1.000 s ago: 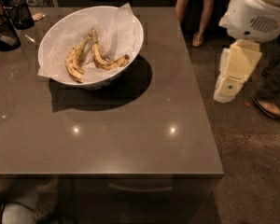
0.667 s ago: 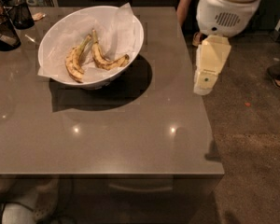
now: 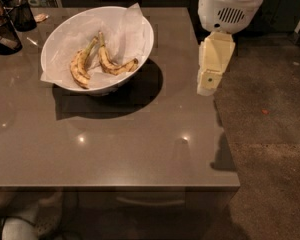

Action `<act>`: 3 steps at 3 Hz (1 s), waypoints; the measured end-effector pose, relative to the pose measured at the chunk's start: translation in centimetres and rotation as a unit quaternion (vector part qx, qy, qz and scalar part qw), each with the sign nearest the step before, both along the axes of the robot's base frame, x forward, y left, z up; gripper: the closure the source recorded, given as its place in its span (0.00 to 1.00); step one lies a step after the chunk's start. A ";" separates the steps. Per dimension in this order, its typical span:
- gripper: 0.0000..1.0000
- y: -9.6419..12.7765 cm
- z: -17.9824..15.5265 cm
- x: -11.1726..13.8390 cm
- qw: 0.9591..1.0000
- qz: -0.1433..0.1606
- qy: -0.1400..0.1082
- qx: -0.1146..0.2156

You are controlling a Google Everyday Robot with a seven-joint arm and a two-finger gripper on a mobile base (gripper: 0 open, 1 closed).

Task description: Pick banana from white bowl

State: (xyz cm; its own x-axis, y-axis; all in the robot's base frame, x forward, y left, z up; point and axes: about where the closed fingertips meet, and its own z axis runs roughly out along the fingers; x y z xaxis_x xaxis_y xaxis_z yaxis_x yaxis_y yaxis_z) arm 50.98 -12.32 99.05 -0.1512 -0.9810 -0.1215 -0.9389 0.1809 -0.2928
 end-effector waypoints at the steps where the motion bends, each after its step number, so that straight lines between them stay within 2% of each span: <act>1: 0.00 4.0 1.2 1.6 0.999 0.033 -0.007 -0.015; 2: 0.00 9.0 1.8 3.7 0.996 0.081 -0.008 -0.024; 3: 0.00 10.2 2.1 4.3 0.996 0.089 -0.022 -0.015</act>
Offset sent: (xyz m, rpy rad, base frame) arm 0.0461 0.1375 0.0209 -0.1164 0.0561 0.2699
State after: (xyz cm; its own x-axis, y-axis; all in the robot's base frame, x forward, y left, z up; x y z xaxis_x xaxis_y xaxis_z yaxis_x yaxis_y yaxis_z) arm 55.26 -2.07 101.18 0.0297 -0.9951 -0.0944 -0.9414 0.0039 -0.3373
